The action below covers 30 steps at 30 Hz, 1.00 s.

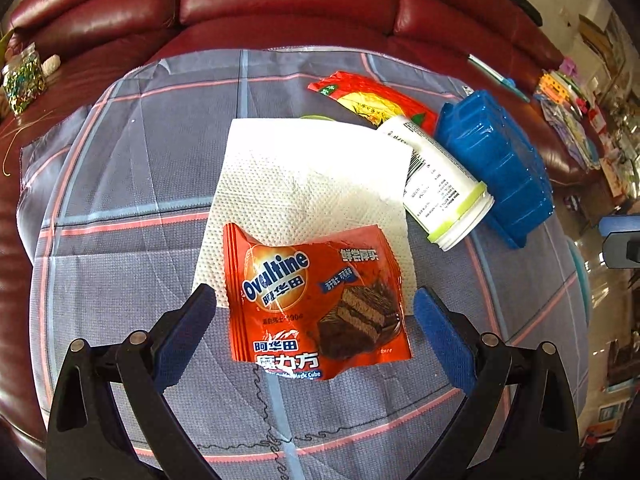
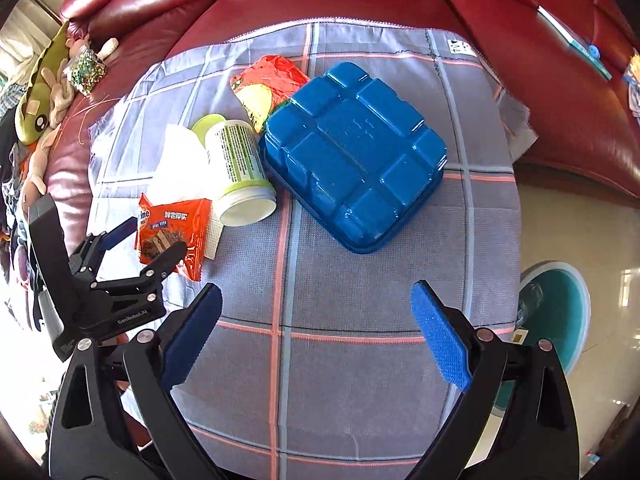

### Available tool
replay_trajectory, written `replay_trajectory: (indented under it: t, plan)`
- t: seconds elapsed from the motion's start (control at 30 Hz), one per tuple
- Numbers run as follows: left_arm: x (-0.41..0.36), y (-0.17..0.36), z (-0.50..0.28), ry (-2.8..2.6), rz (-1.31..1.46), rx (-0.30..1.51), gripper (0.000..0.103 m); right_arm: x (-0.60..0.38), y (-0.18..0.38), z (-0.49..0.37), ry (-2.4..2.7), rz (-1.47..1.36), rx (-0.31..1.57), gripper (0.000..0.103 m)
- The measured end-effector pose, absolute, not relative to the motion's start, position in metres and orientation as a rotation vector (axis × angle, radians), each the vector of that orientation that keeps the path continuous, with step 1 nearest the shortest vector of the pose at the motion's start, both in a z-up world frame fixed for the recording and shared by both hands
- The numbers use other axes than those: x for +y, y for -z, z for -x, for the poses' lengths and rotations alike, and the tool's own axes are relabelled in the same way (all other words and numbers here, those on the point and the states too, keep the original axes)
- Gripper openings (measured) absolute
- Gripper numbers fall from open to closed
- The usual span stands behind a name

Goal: Collect trash
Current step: 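Grasp the orange Ovaltine wrapper with the left tool, then pinch the white paper towel with the right tool while the left tool holds the wrapper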

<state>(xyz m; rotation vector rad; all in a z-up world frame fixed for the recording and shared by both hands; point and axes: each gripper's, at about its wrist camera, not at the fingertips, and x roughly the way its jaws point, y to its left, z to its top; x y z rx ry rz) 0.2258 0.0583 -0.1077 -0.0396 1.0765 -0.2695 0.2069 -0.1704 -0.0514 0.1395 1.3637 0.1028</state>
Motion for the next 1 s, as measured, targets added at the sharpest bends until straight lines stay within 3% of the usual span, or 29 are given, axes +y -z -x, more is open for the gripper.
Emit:
replay_trajectory:
  t: [0.13, 0.2, 0.23, 0.67, 1.0]
  plan:
    - [0.059, 0.108, -0.224, 0.278, 0.054, 1.063, 0.044, -0.164, 0.054, -0.213, -0.114, -0.147, 1.372, 0.091]
    - [0.062, 0.107, -0.222, 0.285, 0.056, 1.058, 0.023, -0.157, 0.054, -0.217, -0.126, -0.137, 1.373, 0.091]
    - [0.064, 0.105, -0.22, 0.291, 0.063, 1.055, 0.018, -0.154, 0.053, -0.218, -0.129, -0.131, 1.373, 0.091]
    - [0.13, 0.085, -0.195, 0.231, 0.044, 1.034, 0.015, -0.055, 0.053, -0.281, -0.266, 0.046, 1.371, 0.091]
    - [0.193, 0.093, -0.175, 0.204, 0.094, 1.067, 0.016, 0.031, 0.105, -0.31, -0.371, 0.086, 1.476, 0.091]
